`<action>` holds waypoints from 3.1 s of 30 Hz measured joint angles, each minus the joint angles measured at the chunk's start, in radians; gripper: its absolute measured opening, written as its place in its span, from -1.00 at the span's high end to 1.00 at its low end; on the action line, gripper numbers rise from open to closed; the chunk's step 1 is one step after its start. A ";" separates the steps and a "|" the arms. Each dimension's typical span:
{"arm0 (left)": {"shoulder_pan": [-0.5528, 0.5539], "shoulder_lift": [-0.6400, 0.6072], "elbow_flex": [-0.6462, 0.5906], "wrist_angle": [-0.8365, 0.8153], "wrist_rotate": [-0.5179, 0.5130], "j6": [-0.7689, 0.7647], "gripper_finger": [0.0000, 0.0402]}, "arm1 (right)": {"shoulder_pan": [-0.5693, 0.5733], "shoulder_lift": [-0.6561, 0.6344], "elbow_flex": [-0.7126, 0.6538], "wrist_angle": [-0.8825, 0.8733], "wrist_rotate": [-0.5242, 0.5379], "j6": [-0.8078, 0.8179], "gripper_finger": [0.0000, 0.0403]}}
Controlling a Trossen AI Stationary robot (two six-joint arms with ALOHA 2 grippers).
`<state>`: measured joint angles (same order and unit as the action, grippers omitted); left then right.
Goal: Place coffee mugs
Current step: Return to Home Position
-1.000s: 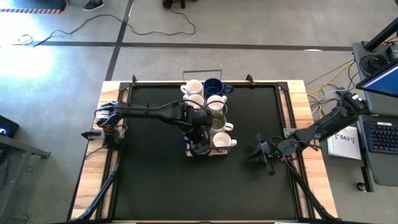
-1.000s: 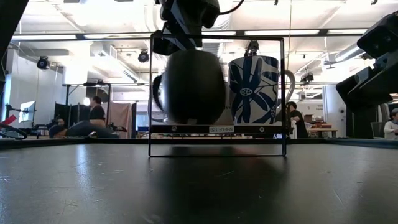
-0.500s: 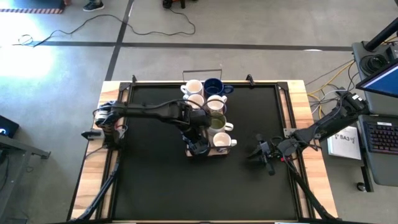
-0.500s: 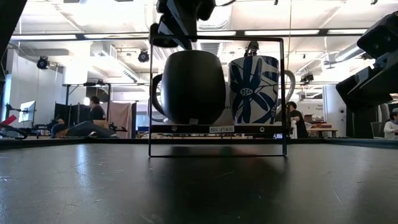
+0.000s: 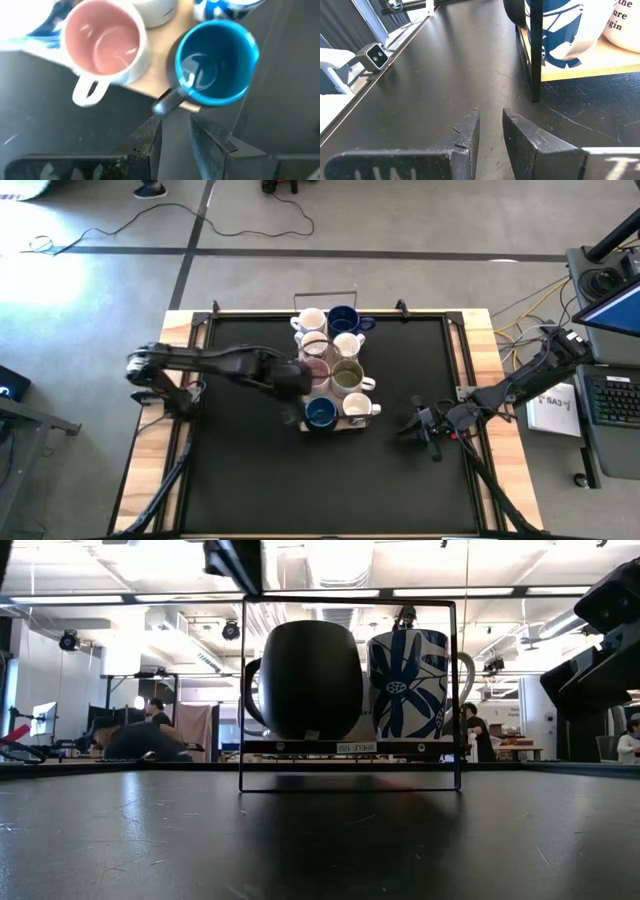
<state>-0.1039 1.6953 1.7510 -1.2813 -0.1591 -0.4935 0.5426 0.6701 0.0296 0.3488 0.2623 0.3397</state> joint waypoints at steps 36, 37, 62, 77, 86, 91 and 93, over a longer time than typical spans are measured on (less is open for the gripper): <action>-0.019 -0.971 -1.616 1.816 -0.044 0.558 0.59 | 0.000 0.000 0.000 0.000 0.000 0.000 0.63; -0.019 -0.969 -1.626 1.823 -0.044 0.557 0.59 | 0.000 0.000 0.000 0.000 0.000 0.000 0.63; -0.019 -0.985 -1.643 1.814 -0.067 0.274 0.59 | 0.000 0.000 0.000 0.000 0.000 0.000 0.63; -0.019 -1.253 -1.662 1.612 -0.067 0.275 0.59 | 0.000 0.000 0.000 0.000 0.000 0.000 0.63; -0.018 -1.421 -1.673 1.450 -0.158 0.275 0.59 | 0.000 0.000 0.000 0.000 0.000 0.000 0.63; -0.019 -1.529 -1.734 1.445 -0.169 0.275 0.59 | 0.000 0.000 0.000 0.000 0.000 0.000 0.63; -0.017 -1.575 -1.739 1.382 -0.174 0.272 0.59 | 0.000 0.000 0.000 0.000 0.000 0.000 0.63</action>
<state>-0.1206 0.1202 0.0118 0.1007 -0.3328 -0.2217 0.5429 0.6704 0.0296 0.3488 0.2622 0.3397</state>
